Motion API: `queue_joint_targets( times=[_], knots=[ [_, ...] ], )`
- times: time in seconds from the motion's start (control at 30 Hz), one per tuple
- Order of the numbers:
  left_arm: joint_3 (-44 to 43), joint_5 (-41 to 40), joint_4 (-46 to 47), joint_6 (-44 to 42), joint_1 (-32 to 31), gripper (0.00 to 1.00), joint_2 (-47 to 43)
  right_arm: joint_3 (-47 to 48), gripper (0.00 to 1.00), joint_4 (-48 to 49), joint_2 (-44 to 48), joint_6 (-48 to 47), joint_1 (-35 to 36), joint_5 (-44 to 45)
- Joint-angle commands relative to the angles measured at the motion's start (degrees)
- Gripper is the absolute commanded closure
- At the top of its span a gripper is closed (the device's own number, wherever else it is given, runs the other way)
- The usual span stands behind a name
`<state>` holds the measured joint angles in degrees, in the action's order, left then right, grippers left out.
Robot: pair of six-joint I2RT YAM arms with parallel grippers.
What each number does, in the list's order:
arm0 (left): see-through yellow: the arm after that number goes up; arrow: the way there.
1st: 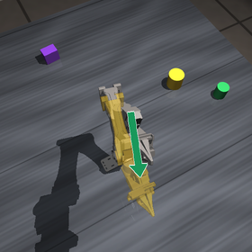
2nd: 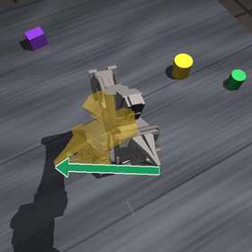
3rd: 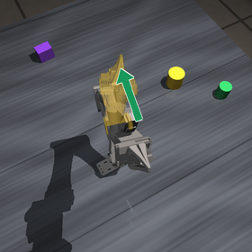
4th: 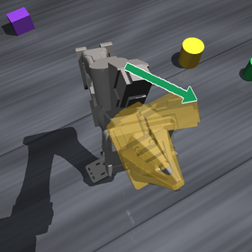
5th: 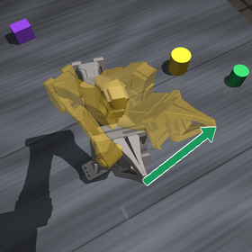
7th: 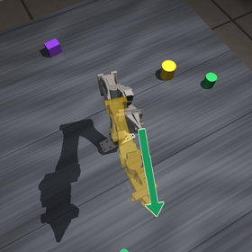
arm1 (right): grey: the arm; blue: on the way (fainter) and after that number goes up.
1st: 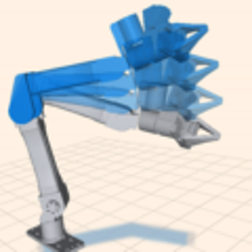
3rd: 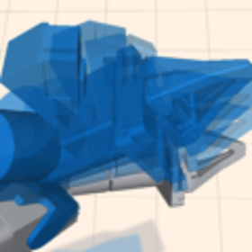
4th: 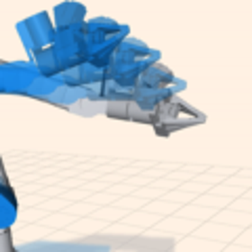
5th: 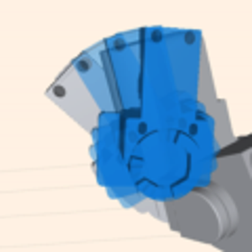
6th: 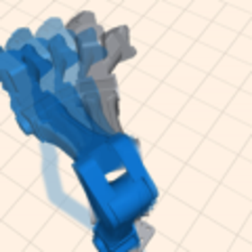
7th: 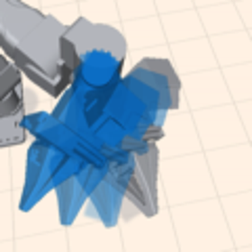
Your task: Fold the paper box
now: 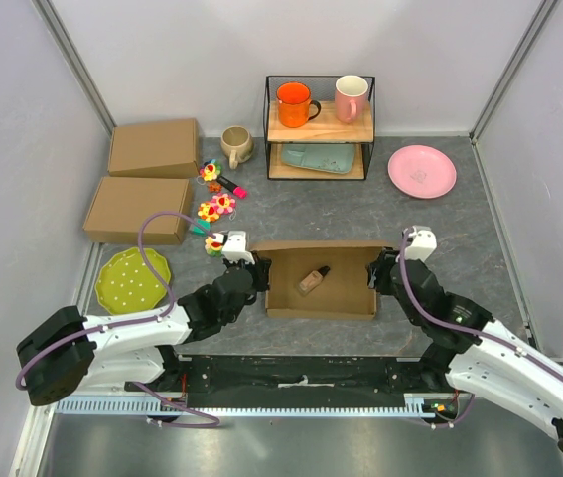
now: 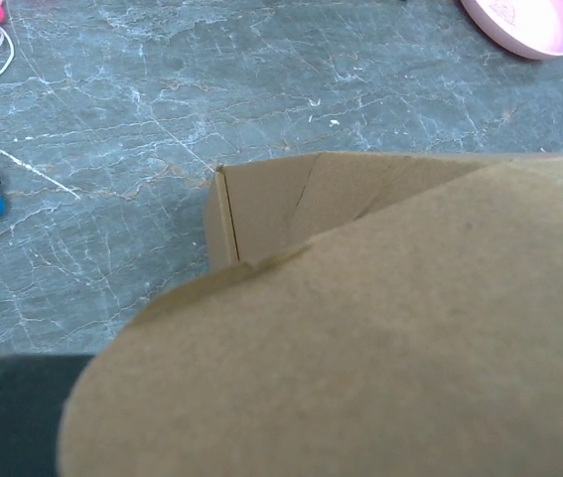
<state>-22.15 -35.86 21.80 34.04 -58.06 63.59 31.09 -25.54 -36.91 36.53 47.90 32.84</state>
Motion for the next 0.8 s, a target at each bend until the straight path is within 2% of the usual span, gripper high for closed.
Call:
queue_joint_targets(
  times=[0.0,0.13,0.23,0.33,0.43,0.57,0.77],
  knots=[
    [0.36,0.70,-3.08,-0.99,-0.91,0.86,0.22,3.54,0.46,-2.50,4.72,0.29,0.26,1.53],
    [0.70,0.26,-3.69,-1.52,-1.26,0.86,0.31,5.46,0.44,-1.88,13.76,-1.46,0.26,0.73],
    [1.23,-0.35,-4.92,-1.70,-1.44,0.86,-0.31,11.34,0.41,-3.19,15.46,-3.92,0.35,2.31],
    [1.94,-0.79,-6.42,-1.35,-1.61,0.86,-1.71,18.46,0.40,-6.18,13.01,-6.56,0.26,3.54],
    [2.46,-1.32,-10.19,-0.38,-1.79,0.85,-4.17,21.38,0.40,-4.44,10.37,-8.49,0.26,2.85],
    [3.78,-2.72,-15.02,0.50,-1.88,0.84,-9.35,20.85,0.40,-0.05,5.19,-9.38,0.35,0.13],
    [5.28,-3.61,-24.69,0.76,-1.88,0.82,-20.25,14.18,0.41,9.36,-2.72,-7.45,0.26,-9.19]
  ],
)
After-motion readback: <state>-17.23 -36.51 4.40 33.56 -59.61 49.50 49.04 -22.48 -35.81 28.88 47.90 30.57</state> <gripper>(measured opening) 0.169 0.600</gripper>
